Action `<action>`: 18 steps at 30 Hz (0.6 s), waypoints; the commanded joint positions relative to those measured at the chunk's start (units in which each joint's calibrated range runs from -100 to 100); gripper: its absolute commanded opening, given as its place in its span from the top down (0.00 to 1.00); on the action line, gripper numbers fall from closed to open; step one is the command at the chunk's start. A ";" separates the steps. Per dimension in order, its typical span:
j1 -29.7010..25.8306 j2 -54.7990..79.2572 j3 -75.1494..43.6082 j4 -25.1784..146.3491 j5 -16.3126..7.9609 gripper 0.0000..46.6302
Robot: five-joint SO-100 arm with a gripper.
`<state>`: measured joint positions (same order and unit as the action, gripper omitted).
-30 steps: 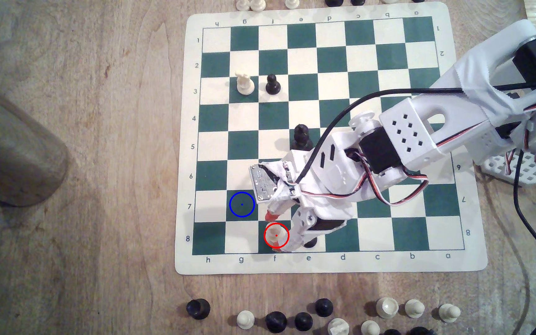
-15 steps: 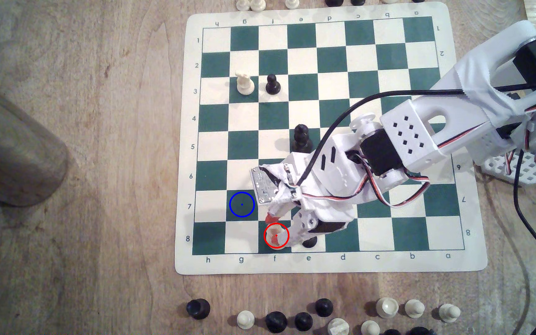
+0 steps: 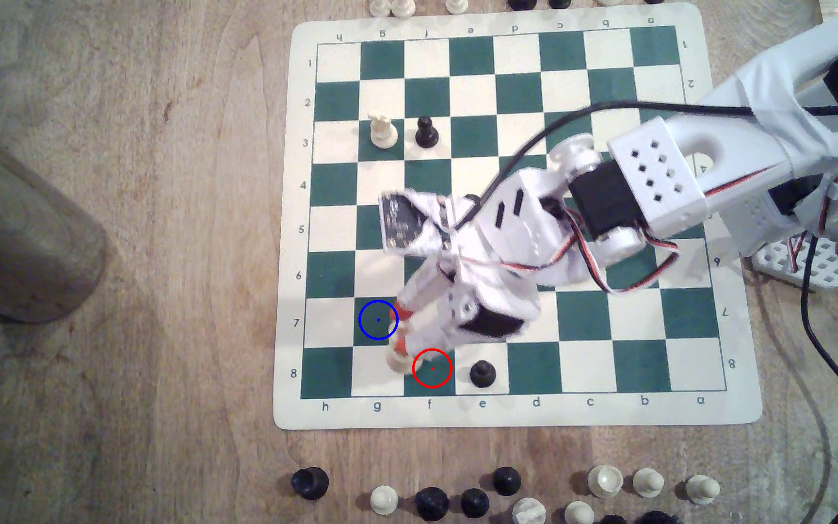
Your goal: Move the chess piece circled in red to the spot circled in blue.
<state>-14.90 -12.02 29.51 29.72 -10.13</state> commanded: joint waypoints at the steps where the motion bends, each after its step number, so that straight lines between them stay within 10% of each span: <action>1: 2.58 0.56 -5.66 -4.00 0.00 0.96; 18: 5.71 11.43 -5.48 -12.36 1.17 0.96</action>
<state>-9.51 0.63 29.24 18.73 -9.16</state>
